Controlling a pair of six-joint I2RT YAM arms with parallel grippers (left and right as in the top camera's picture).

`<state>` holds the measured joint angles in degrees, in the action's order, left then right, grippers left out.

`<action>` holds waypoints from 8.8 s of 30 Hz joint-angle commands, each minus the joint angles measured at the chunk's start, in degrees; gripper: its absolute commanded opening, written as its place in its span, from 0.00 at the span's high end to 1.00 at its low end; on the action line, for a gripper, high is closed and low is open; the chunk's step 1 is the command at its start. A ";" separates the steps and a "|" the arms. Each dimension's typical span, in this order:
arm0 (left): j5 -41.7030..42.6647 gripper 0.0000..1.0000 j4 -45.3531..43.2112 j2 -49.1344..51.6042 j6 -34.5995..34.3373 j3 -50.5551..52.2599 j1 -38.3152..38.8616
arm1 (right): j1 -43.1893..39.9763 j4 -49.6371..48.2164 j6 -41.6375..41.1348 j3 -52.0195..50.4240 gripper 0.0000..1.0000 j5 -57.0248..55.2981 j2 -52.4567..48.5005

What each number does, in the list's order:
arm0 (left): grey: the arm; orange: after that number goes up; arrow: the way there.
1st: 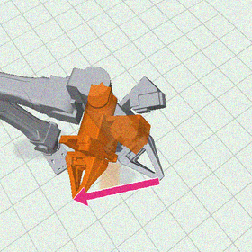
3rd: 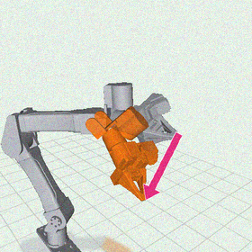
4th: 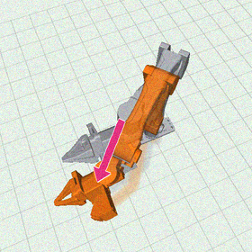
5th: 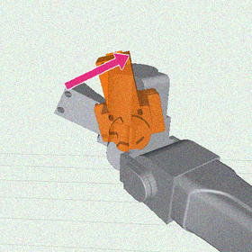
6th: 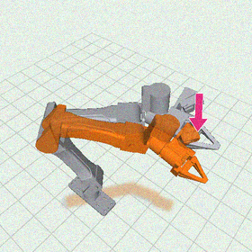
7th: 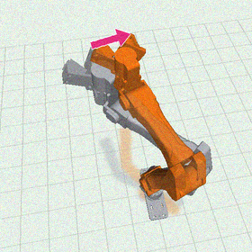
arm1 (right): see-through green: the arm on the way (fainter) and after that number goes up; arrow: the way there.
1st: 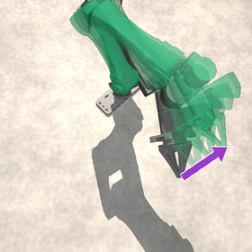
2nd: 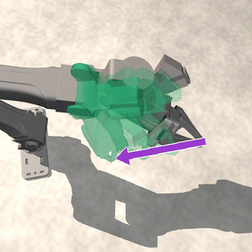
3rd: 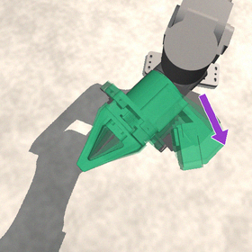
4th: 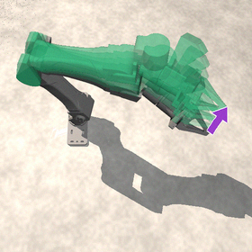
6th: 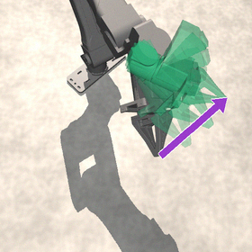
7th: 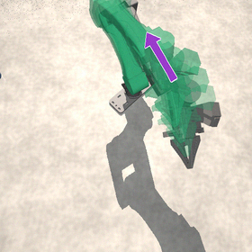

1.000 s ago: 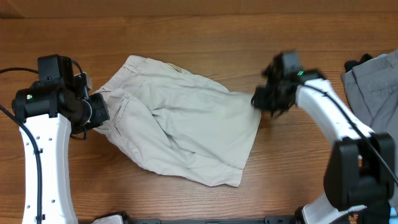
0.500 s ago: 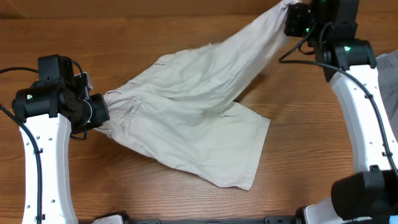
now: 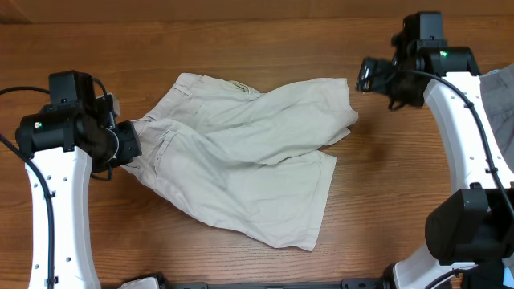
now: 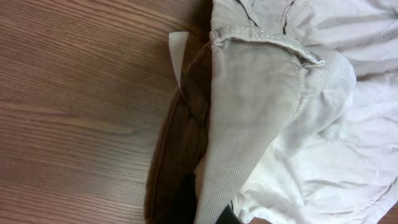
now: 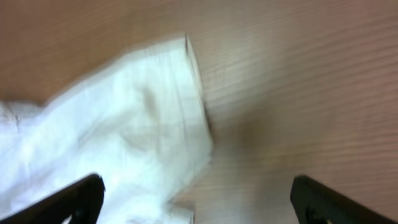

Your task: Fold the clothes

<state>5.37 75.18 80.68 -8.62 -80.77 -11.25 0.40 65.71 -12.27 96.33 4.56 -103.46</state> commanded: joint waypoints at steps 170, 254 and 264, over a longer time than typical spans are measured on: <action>3.19 0.20 -20.52 0.63 -3.67 33.16 -21.64 | 5.84 -31.98 -20.70 -54.60 0.96 19.63 30.91; 45.90 0.96 20.26 -15.39 14.29 -57.11 -20.17 | 1.81 23.98 -9.40 41.79 0.96 5.42 34.16; 37.24 0.96 17.77 -14.64 8.13 -60.24 -20.17 | 1.81 21.55 -10.01 41.68 0.96 7.04 36.57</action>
<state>46.81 94.26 62.98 2.85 -141.03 -31.48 2.61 88.20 -22.02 138.37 11.62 -64.75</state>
